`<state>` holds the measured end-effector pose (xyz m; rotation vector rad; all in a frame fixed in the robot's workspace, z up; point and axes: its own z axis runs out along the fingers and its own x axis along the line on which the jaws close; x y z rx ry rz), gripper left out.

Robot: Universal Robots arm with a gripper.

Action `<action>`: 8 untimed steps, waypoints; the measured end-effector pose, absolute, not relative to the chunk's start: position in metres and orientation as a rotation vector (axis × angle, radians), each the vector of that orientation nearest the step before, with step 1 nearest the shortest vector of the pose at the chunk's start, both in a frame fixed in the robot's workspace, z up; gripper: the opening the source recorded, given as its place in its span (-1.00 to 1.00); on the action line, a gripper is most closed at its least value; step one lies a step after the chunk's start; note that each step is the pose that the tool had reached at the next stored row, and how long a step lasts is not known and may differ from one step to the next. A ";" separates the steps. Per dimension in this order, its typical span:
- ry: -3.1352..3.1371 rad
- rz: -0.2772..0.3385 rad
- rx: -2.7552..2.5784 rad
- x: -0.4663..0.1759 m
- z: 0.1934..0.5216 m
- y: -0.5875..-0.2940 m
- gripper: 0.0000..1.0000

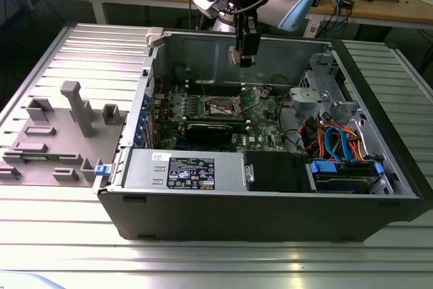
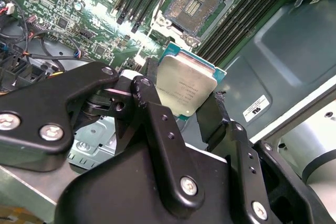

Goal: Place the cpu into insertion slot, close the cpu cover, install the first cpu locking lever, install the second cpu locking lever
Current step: 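Place the cpu into insertion slot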

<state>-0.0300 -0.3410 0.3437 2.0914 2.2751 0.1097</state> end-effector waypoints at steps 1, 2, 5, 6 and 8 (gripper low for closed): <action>2.275 0.110 2.091 -0.030 0.344 -0.341 0.08; 2.275 0.110 2.091 -0.030 0.343 -0.341 0.08; 2.275 0.110 2.091 -0.030 0.342 -0.341 0.08; 2.275 0.110 2.091 -0.030 0.342 -0.341 0.08; 2.275 0.110 2.091 -0.030 0.342 -0.341 0.08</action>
